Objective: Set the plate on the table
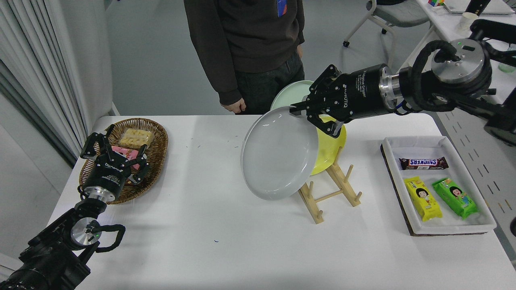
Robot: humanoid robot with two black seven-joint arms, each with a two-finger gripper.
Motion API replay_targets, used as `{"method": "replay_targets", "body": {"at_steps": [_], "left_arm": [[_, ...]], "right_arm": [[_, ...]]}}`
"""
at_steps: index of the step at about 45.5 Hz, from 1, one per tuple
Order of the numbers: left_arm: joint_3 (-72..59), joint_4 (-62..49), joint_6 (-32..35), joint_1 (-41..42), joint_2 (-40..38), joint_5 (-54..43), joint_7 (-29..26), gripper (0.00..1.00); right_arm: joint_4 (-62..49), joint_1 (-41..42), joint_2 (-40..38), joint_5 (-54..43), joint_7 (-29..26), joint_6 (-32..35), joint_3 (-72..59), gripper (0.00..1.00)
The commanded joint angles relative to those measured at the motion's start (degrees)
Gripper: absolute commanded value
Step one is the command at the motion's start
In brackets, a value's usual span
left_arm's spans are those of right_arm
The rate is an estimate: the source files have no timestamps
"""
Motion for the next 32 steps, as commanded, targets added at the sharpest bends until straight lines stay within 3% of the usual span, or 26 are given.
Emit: {"method": "replay_targets", "body": {"at_steps": [1,21,32], "left_arm": [[0.0,0.0,0.0,0.0,0.0,0.0,0.0,0.98],[0.0,0.0,0.0,0.0,0.0,0.0,0.0,0.98],[0.0,0.0,0.0,0.0,0.0,0.0,0.0,0.98]], "right_arm": [[0.94,0.52,1.19,1.43,-0.31,-6.87,0.27,0.0],[-0.12,-1.32,7.6,1.52,0.57,-16.72,3.08,0.0],[-6.35,-4.75,14.81,-4.01,0.84,-16.98,3.96,0.0]]}}
